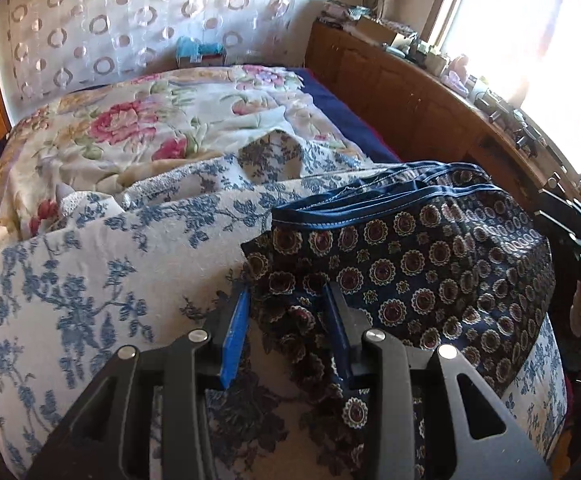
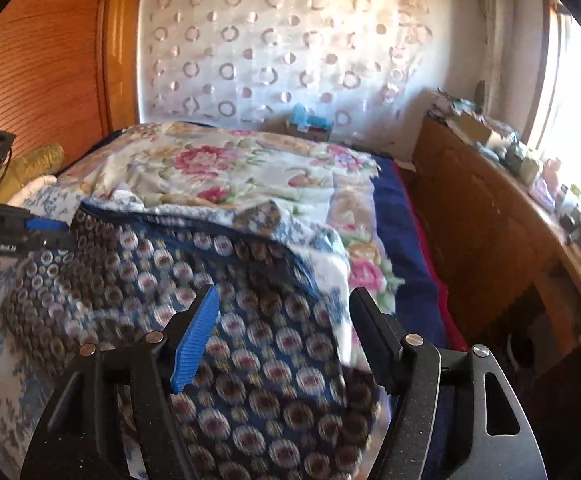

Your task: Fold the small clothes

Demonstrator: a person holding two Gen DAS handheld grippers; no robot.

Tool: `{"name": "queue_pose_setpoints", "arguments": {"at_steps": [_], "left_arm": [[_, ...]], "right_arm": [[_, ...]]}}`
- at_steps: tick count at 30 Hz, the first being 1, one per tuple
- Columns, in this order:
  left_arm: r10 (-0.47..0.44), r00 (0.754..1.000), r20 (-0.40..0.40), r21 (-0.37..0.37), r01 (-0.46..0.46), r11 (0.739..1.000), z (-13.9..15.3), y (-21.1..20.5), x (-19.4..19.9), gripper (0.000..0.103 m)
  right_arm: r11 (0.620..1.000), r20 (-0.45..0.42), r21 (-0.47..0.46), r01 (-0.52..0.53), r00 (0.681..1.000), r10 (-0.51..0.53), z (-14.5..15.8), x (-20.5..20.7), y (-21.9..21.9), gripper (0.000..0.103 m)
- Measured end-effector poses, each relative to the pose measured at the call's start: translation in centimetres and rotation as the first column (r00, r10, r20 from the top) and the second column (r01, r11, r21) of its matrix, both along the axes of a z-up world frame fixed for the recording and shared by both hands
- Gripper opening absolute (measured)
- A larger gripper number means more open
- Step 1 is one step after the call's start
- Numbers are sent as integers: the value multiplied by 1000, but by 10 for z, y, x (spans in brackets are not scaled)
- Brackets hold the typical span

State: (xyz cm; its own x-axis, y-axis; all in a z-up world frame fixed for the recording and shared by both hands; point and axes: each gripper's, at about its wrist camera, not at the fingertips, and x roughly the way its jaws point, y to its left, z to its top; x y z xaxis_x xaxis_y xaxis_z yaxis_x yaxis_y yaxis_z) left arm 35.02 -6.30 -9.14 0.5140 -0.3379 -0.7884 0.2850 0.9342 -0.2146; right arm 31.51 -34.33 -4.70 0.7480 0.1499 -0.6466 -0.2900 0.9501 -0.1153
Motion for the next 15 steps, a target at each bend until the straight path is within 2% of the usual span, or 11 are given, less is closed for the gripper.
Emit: {"name": "queue_pose_setpoints", "arguments": {"at_steps": [7,8,9,10,13,15], "left_arm": [[-8,999,38,27,7,1000,-1,-9,7,36],[-15,999,42,16,14,1000,-1,-9,7,33],[-35,999,38,-10,35,999,-2,-8,8,12],[-40,999,33,-20,41,999,-2,-7,8,6],[-58,996,68,-4,58,998,4,-7,-1,2],[-53,993,106,-25,56,998,16,-1,-11,2]], "right_arm": [[999,-25,35,33,999,-32,-10,-5,-19,69],[999,-25,41,32,999,-31,-9,-5,-20,69],[998,-22,46,32,999,-31,-9,-5,-21,69],[998,-20,51,32,999,-31,-8,-5,-22,69],[997,-14,67,29,1000,-28,-6,-5,-24,69],[997,-12,74,23,1000,-22,-4,-4,-26,69]]}}
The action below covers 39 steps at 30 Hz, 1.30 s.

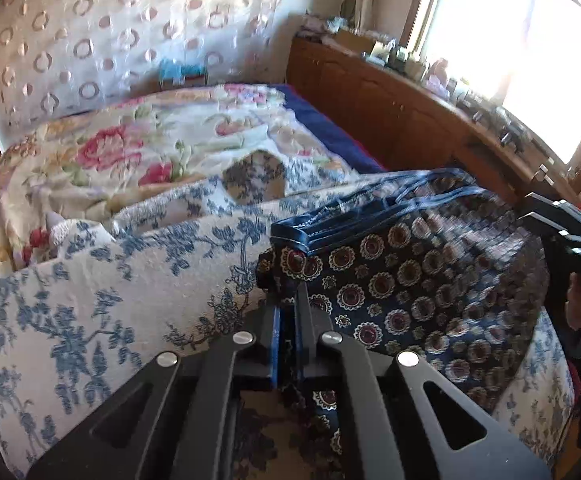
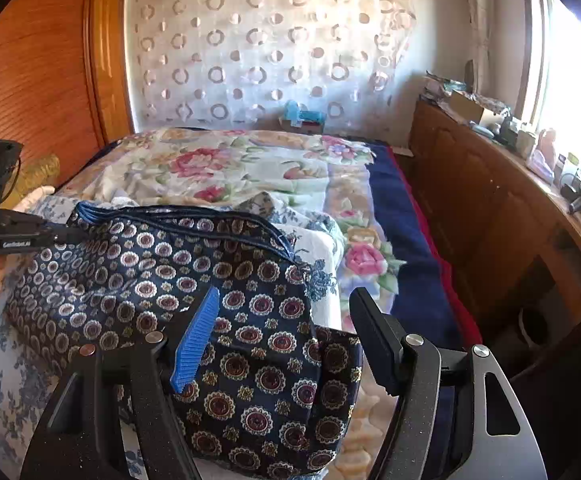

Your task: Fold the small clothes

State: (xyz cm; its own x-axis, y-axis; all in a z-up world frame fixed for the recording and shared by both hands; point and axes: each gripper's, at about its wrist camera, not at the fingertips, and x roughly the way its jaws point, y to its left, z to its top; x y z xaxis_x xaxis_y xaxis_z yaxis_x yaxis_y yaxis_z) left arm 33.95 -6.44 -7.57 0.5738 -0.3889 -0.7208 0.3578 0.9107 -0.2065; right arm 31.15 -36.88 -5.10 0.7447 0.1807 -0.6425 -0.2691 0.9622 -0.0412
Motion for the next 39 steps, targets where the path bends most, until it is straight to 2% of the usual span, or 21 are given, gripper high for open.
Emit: {"name": "queue_pose_setpoints", "arguments": {"at_steps": [5,8,13,18,23,28,30,32,33,37,39], "left_arm": [[27,998,57,-39,-25,999,27,23,-17,2],[57,995,78,-26,-55,998,34,38,-21,2],[88,994,70,-9,-88,996,22,55,-19,2],[83,994,71,26,-85,996,9,53,-16,2],[78,995,58,5,-79,997,6,55,-15,2],[76,996,48,-3,-76,997,3,57,-13,2],[75,996,42,-3,-75,997,1,58,-12,2],[72,996,44,-2,-72,997,1,58,-12,2],[67,997,49,0,-67,998,1,57,-13,2],[38,997,73,20,-39,999,6,49,-18,2],[35,996,86,9,-36,999,12,48,-22,2]], "right_arm": [[1000,0,9,-16,1000,16,1,3,4,70],[999,-8,29,-38,999,39,2,6,9,70],[995,-65,54,-87,994,91,-8,26,28,73],[995,-136,69,-74,987,83,-26,53,38,73],[993,-205,112,-45,976,68,-38,73,36,73],[990,-231,112,-81,967,105,-46,76,46,72],[989,-232,110,-94,966,118,-46,74,52,65],[988,-230,113,-104,965,128,-47,73,56,52],[987,-229,113,-111,964,135,-47,71,58,49],[978,-241,156,-138,955,173,-48,65,60,17],[975,-233,167,-149,955,186,-47,61,62,13]]}}
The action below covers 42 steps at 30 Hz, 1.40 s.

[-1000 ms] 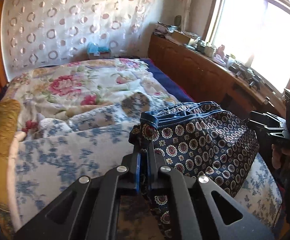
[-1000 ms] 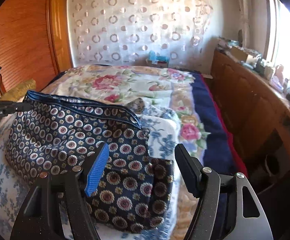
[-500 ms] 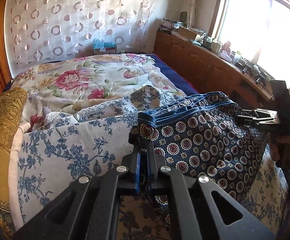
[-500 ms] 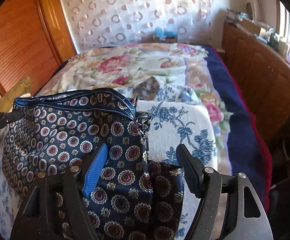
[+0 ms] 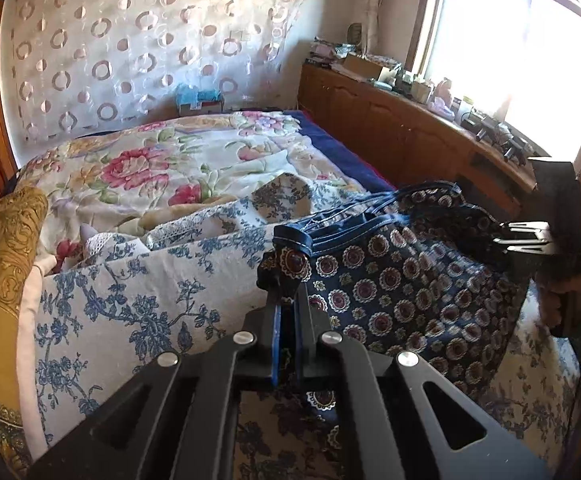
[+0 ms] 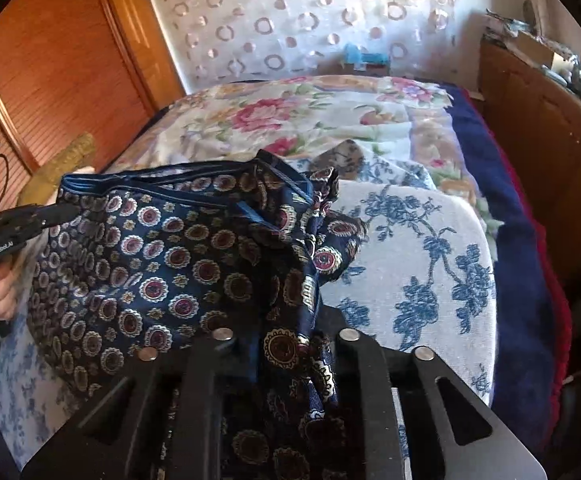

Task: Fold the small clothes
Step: 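Carry the folded shirt with both grippers toward the yellow plush toy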

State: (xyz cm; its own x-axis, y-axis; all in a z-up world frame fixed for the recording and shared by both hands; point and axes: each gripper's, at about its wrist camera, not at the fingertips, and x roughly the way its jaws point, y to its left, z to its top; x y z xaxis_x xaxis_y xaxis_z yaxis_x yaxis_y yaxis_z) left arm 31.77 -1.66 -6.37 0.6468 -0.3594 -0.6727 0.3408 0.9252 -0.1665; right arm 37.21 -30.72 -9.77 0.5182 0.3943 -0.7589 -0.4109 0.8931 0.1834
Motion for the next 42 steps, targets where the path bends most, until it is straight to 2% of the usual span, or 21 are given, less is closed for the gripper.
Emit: {"name": "queue_pose_setpoints", "arguments": {"at_steps": [5,16,28,34,42], "left_arm": [[2,998,56,-24,-1,1000,26,2,-20,2],[60,981,186,-40,-54,998,80,27,-79,2],[170,952,255,-44,-165,985,102,86,-128,2],[264,919,292,-69,-255,965,107,130,-153,2],[416,859,297,-110,-402,909,93,193,-177,2]], "right_arm": [[1000,59,15,21,998,-21,12,-15,0,10],[999,228,53,-3,974,-9,76,-56,19,9],[993,324,35,-113,941,95,123,-71,80,9],[980,364,5,-201,913,185,143,-64,135,9],[940,425,-52,-336,845,325,166,-45,229,9]]}}
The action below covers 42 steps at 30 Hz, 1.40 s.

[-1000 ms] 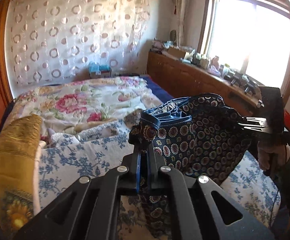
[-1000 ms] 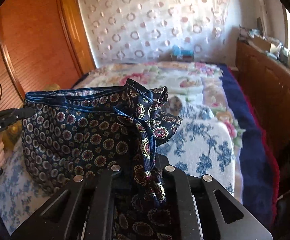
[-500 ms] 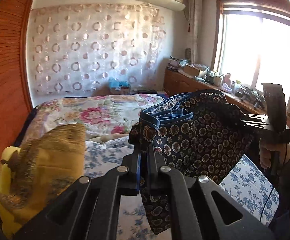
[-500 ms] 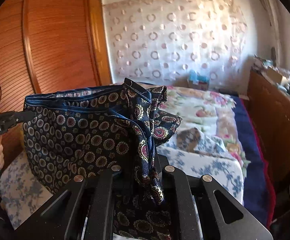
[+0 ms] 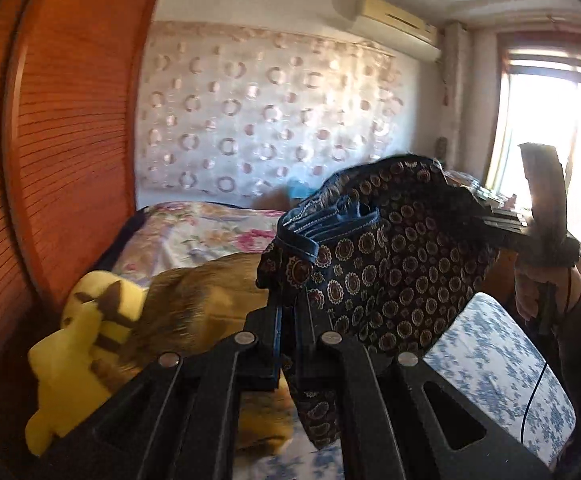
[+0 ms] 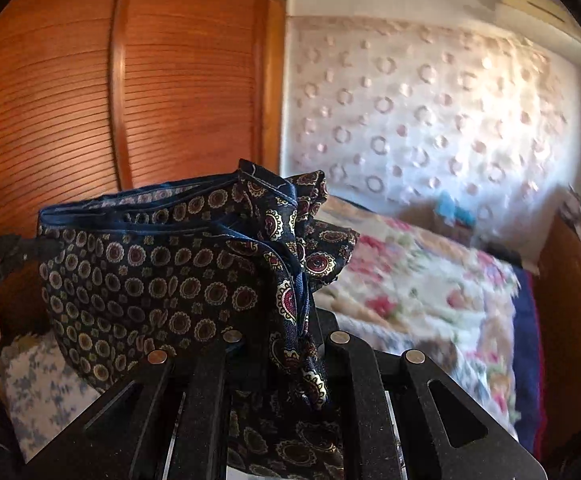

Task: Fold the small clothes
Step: 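Carry the folded shirt with both grippers toward the yellow plush toy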

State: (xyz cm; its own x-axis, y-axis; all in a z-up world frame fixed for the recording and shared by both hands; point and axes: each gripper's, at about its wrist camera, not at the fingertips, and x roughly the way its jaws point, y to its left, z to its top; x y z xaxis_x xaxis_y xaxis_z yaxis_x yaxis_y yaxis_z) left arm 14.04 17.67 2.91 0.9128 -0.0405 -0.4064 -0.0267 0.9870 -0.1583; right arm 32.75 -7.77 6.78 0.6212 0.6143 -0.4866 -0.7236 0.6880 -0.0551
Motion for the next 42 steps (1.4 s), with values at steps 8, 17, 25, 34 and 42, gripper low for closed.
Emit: {"name": "queue_pose_setpoints", "arguments": {"at_steps": [8,17,25,34,42], "left_arm": [[132,990,-43,-35,-134,990,-34,45,-1,2],[180,976,-121,-43,-187,981,-65,64,-5,2],[200,969,-144,-11,-204,979,-66,63,-2,2],[222,962,-161,22,-221,975,-63,61,-3,5],[245,955,-165,81,-235,969,-54,57,-8,20]], "right_arm": [[991,42,-52,-126,991,129,-7,41,111,9],[971,26,-142,-190,980,195,-51,77,222,16],[991,-20,-60,-119,993,118,-55,83,202,63],[989,-191,-23,-143,972,136,-105,84,186,63],[990,-199,-29,-141,971,132,-121,74,189,64]]}}
